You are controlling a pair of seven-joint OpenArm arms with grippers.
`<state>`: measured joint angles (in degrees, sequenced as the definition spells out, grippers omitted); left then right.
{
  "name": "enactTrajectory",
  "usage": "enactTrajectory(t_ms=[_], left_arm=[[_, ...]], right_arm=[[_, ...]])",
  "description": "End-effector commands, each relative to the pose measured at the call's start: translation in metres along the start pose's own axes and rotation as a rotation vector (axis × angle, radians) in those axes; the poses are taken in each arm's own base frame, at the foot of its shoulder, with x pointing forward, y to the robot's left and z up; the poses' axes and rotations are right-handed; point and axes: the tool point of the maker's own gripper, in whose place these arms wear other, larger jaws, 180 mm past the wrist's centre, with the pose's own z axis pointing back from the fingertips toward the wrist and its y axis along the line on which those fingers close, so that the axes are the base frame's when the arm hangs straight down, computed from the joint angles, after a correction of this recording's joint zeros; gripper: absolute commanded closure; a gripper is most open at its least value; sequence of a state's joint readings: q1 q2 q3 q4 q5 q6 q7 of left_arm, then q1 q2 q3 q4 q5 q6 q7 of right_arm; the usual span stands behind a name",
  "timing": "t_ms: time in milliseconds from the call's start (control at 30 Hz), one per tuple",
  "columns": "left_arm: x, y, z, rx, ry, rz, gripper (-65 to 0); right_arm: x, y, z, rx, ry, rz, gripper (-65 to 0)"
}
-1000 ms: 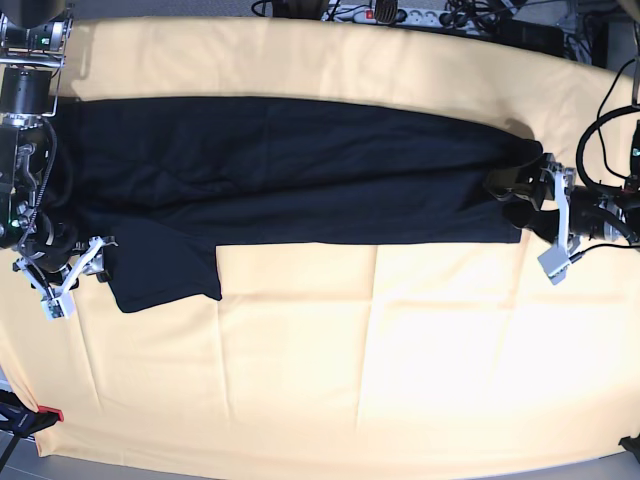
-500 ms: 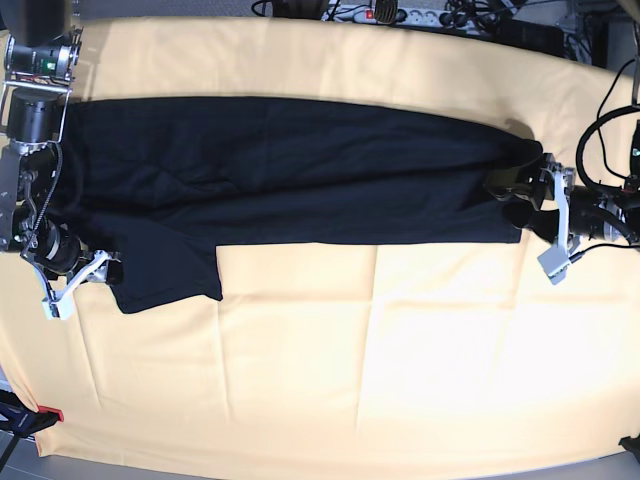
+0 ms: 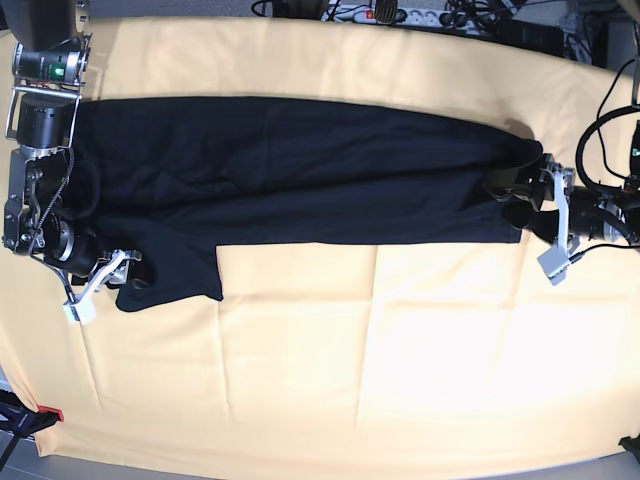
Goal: Fold the T-shirt properly
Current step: 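Grasp the sleeve end with the right gripper and fold it onto the strip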
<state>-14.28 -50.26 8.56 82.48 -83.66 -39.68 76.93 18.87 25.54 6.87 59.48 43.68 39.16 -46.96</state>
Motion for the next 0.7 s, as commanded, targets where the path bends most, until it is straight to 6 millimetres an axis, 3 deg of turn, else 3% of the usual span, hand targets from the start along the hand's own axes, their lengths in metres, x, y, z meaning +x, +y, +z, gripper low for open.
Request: enactTrajectory(t_ms=[0,67,200,467,667], left_arm=[[0.014,0.001,0.011,0.012,-0.039,-0.027,-47.1],[0.014,0.001,0.011,0.012,-0.039,-0.027,-47.1],[0.014,0.001,0.011,0.012,-0.039,-0.027,-47.1],[0.014,0.001,0.011,0.012,-0.040,-0.027,-47.1],[0.015,0.001,0.011,0.011,-0.046,-0.027,-47.1]], right_arm=[[0.027,-0.001,0.008,0.005,-0.070,0.028,-32.9],[0.034,-0.001,0.009,0.005,-0.083,0.034,-24.4],[0.055,0.000,0.011,0.005,-0.116,0.053,-1.3],[0.063,0.005,0.014,0.009,-0.102,0.081,0.0],[0.055,0.029,0.022,0.095,-0.025,0.088,0.0]])
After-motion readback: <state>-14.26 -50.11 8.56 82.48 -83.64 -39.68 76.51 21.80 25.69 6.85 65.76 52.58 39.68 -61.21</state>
